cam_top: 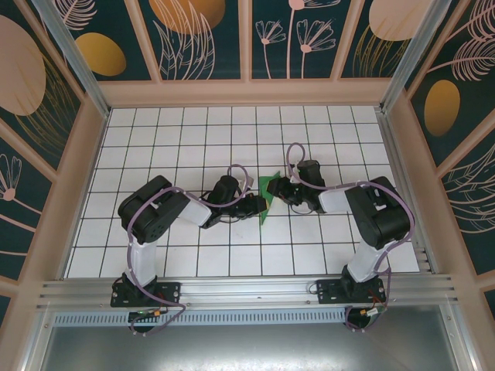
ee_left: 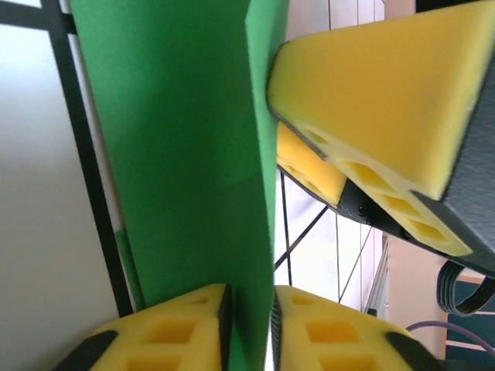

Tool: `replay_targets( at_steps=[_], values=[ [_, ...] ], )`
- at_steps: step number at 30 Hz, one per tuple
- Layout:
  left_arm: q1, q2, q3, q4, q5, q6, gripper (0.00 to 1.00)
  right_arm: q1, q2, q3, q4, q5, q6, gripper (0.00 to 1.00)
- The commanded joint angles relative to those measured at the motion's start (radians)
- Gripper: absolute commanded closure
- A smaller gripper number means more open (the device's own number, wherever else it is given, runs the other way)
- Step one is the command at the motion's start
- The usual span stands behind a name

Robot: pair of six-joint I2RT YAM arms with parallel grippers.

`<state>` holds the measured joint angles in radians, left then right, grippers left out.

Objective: Fold a paper plane with a square sheet of paper (fold left side to right side)
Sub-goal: Fold the wing for the fifth time at the center of the table.

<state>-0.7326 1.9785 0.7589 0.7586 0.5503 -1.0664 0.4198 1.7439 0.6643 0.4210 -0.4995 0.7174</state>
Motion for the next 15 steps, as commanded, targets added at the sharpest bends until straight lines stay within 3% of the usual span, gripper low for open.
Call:
replay_targets(
  at_steps=[1, 7, 15],
  values=[
    [0.017, -0.038, -0.012, -0.018, -0.011, 0.023, 0.70, 0.016, 0.082, 0.011, -0.063, 0.056, -0.021, 0.55],
    [0.030, -0.040, 0.004, -0.042, -0.013, 0.038, 0.67, 0.018, 0.088, 0.012, -0.068, 0.055, -0.029, 0.55],
    [0.037, -0.013, 0.013, -0.033, -0.026, 0.040, 0.88, 0.016, 0.059, 0.003, -0.046, 0.043, -0.033, 0.55]
  ],
)
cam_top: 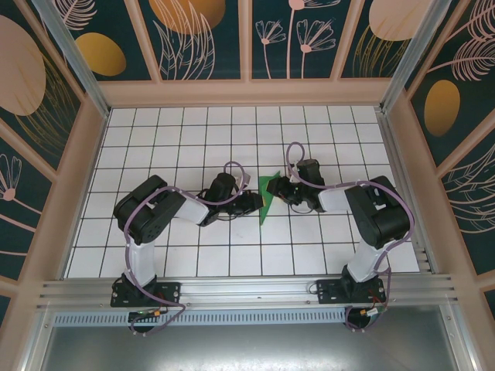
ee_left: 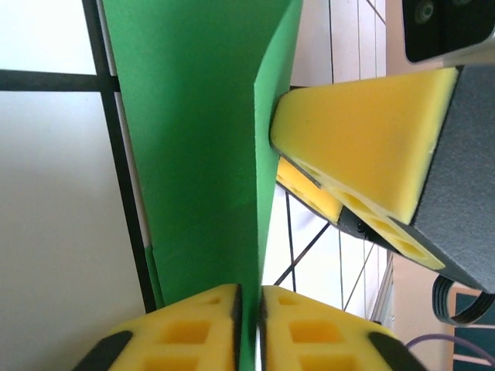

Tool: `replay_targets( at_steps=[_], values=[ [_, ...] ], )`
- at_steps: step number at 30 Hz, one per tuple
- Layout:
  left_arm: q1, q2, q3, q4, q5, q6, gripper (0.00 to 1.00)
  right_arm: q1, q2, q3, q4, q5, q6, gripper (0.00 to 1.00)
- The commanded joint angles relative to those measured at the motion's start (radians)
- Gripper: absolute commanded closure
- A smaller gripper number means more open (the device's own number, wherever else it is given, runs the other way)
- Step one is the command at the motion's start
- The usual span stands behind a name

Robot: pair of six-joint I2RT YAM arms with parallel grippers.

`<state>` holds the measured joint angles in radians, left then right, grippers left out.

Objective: Fold a paper plane with a square sheet of paper (fold left side to right side)
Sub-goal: Fold the wing for the fifth time at the center of the table.

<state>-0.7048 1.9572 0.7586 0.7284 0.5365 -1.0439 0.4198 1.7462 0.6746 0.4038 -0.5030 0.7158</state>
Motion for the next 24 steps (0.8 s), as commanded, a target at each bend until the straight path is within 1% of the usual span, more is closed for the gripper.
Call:
replay_targets(
  at_steps=[1, 3, 8, 15, 24],
  values=[
    [0.009, 0.009, 0.011, -0.002, -0.014, 0.018, 0.90, 0.014, 0.047, -0.007, -0.024, 0.043, -0.032, 0.54],
    [0.009, 0.010, 0.010, 0.005, -0.014, 0.019, 0.93, 0.008, 0.021, -0.004, -0.020, 0.033, -0.042, 0.53],
    [0.009, 0.021, 0.009, 0.008, -0.008, 0.025, 0.97, -0.014, -0.056, 0.000, -0.044, 0.032, -0.066, 0.49],
    [0.009, 0.035, 0.005, 0.021, -0.007, 0.035, 0.98, -0.034, -0.129, -0.015, -0.115, 0.076, -0.107, 0.48],
    [0.012, 0.038, -0.003, 0.033, -0.012, 0.040, 0.98, -0.054, -0.187, -0.050, -0.137, 0.059, -0.153, 0.49]
  ],
)
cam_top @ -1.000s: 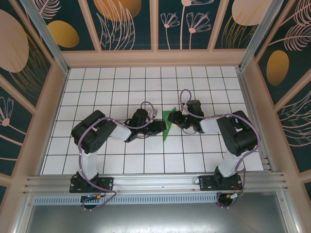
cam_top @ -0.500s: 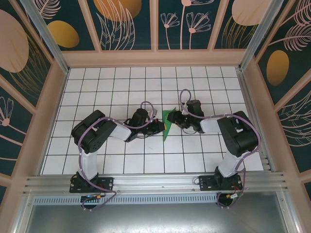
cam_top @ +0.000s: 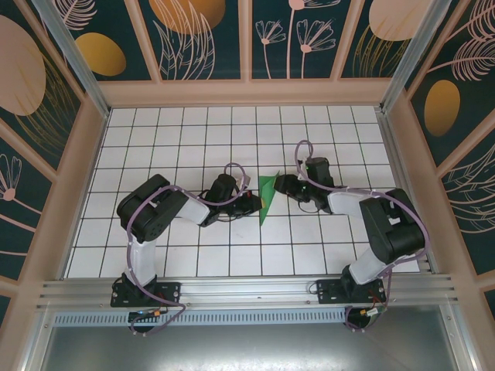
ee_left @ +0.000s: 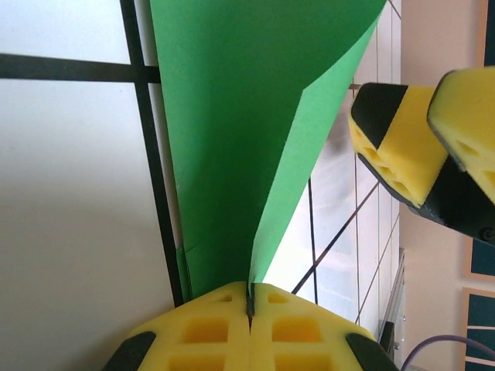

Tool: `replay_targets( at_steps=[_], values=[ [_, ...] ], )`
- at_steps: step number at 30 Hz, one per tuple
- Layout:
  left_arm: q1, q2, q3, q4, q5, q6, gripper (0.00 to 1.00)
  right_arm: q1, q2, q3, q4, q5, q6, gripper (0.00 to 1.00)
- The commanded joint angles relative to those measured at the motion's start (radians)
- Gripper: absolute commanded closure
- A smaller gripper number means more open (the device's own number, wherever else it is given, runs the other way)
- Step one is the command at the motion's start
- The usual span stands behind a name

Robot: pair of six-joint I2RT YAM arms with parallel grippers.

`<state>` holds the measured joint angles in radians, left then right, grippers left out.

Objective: Fold a paper plane with a square sheet of paper (fold left side to right side)
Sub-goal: Fold the wing for the fifth time at the center of the table.

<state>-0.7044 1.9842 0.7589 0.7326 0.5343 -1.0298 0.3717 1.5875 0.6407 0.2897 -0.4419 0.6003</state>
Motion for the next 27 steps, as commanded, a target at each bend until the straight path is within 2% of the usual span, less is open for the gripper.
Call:
replay_targets(
  at_steps=[1, 8, 22, 27],
  values=[
    [0.011, 0.012, -0.004, 0.029, -0.011, 0.027, 0.98, -0.006, -0.029, -0.019, -0.017, -0.008, -0.035, 0.49],
    [0.013, 0.009, -0.003, 0.031, -0.007, 0.028, 0.98, -0.006, -0.002, -0.014, 0.025, -0.034, -0.020, 0.50],
    [0.013, 0.005, 0.003, 0.025, -0.005, 0.028, 0.96, 0.036, 0.169, 0.106, 0.019, -0.042, 0.004, 0.52],
    [0.015, -0.007, 0.009, 0.015, -0.001, 0.033, 0.89, 0.039, 0.201, 0.126, -0.044, -0.015, 0.012, 0.54]
  ],
)
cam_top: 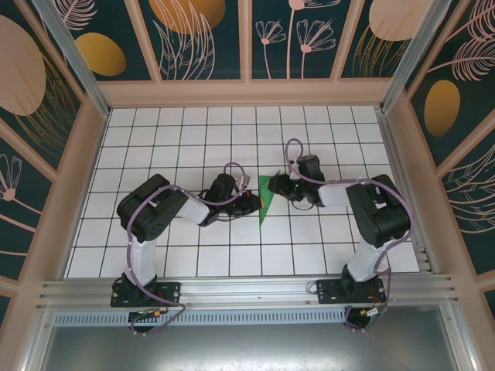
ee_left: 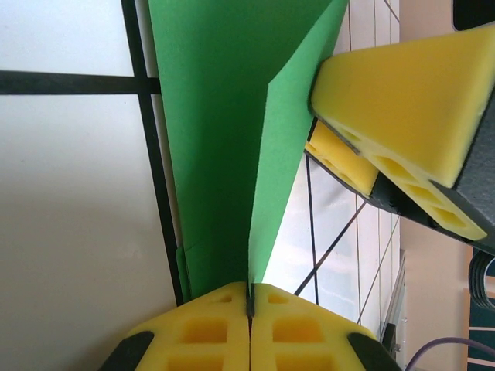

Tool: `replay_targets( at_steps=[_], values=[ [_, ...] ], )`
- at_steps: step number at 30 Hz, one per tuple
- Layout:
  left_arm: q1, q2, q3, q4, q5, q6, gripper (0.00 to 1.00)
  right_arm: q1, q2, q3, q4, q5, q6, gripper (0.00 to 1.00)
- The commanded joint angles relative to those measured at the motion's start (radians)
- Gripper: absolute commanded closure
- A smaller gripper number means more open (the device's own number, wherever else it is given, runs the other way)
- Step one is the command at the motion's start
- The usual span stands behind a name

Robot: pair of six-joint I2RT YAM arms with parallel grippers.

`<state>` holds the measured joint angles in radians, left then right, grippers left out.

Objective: Fold a paper plane with a square sheet of paper (fold left side to right side)
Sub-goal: Fold the wing for the fifth time at the center of the table.

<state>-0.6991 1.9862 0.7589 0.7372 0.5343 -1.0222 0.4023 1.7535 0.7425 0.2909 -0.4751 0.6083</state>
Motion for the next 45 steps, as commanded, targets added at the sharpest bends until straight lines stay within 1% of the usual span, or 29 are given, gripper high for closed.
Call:
replay_targets(
  at_steps=[1, 5, 10, 14, 20, 22, 28, 31, 39, 45],
  values=[
    [0.009, -0.015, 0.014, -0.001, -0.003, 0.032, 0.86, 0.007, 0.039, 0.025, -0.058, 0.023, 0.003, 0.54],
    [0.019, -0.047, 0.029, -0.050, -0.008, 0.057, 0.79, 0.007, 0.047, 0.026, -0.080, 0.033, -0.002, 0.54],
    [0.042, -0.059, 0.040, -0.064, 0.003, 0.066, 0.72, 0.008, 0.056, 0.026, -0.079, 0.024, -0.002, 0.55],
    [0.049, -0.033, 0.059, -0.054, 0.022, 0.064, 0.69, 0.008, 0.054, 0.024, -0.079, 0.023, -0.003, 0.55],
    [0.052, 0.004, 0.101, -0.054, 0.040, 0.065, 0.69, 0.008, 0.055, 0.023, -0.084, 0.020, -0.005, 0.55],
    [0.053, 0.014, 0.116, -0.064, 0.040, 0.069, 0.72, 0.008, 0.052, 0.022, -0.085, 0.021, -0.007, 0.55],
    [0.053, 0.027, 0.137, -0.133, 0.001, 0.103, 0.88, 0.009, 0.049, 0.023, -0.086, 0.020, -0.008, 0.55],
    [0.055, 0.025, 0.141, -0.154, -0.017, 0.120, 0.93, 0.009, 0.048, 0.022, -0.087, 0.020, -0.011, 0.55],
    [0.056, 0.048, 0.161, -0.187, -0.034, 0.166, 0.96, 0.009, 0.039, 0.015, -0.078, 0.015, -0.019, 0.54],
    [0.058, 0.065, 0.164, -0.202, -0.042, 0.183, 0.96, 0.006, -0.015, 0.011, -0.089, 0.035, -0.040, 0.53]
  ],
)
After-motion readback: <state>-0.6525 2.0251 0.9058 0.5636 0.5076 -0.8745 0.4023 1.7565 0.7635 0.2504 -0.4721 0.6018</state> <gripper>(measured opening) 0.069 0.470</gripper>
